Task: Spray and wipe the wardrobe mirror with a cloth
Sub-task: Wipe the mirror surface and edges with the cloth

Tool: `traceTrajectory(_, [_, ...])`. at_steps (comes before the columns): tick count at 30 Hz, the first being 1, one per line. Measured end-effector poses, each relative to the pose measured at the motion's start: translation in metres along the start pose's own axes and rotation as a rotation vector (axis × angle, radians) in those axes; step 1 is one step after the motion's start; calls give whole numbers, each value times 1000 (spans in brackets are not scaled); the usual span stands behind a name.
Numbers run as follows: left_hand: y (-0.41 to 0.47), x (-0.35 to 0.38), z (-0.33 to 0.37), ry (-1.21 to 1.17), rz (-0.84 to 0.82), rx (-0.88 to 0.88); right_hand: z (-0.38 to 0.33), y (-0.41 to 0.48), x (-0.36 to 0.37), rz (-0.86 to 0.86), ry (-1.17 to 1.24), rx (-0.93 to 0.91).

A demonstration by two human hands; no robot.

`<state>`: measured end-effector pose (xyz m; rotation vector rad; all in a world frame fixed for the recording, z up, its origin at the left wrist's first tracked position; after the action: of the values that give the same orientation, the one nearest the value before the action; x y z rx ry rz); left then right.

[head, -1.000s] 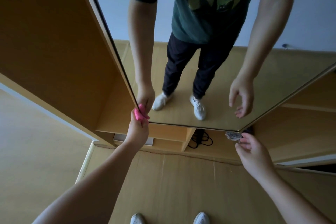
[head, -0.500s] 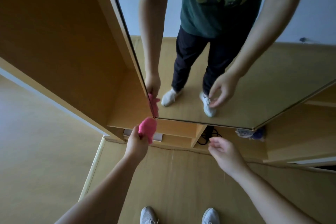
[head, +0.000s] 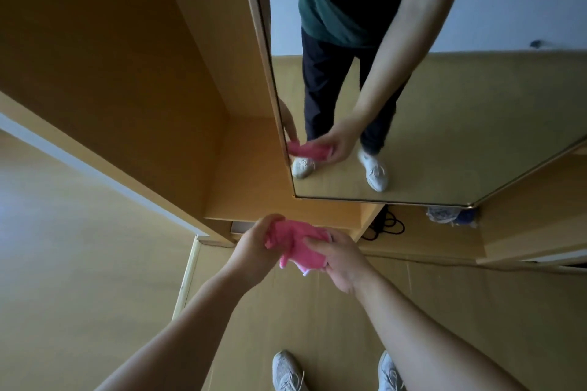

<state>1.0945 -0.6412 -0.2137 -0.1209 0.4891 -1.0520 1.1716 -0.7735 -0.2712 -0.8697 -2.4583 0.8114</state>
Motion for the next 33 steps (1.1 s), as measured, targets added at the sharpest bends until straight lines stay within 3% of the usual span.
traceTrajectory(5, [14, -42, 63, 175, 289, 344, 19, 25, -18, 250, 196, 134])
traceTrajectory(8, [28, -39, 97, 174, 255, 437, 23, 40, -9, 270, 378, 161])
traceTrajectory(12, [36, -27, 112, 122, 160, 484, 1, 55, 6, 177, 593, 11])
traceTrajectory(17, [39, -27, 117, 105, 224, 521, -6, 52, -3, 139, 772, -117])
traceTrajectory(26, [35, -22, 111, 109, 273, 470, -5, 28, -68, 298, 778, -238])
traceTrajectory(33, [34, -20, 110, 120, 300, 453, -12, 5, -120, 468, 574, -258])
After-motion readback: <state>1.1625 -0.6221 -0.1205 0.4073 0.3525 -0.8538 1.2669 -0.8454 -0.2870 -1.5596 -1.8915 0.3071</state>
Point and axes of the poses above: each hand's wrist, its own y-axis towards the middle knuckle, its own x-axis out of the palm, z = x × y, the point moved 8 cm from there along y, towards the middle knuckle, and after that the axes turned 12 degrees about -y, right-handed, at the moved point
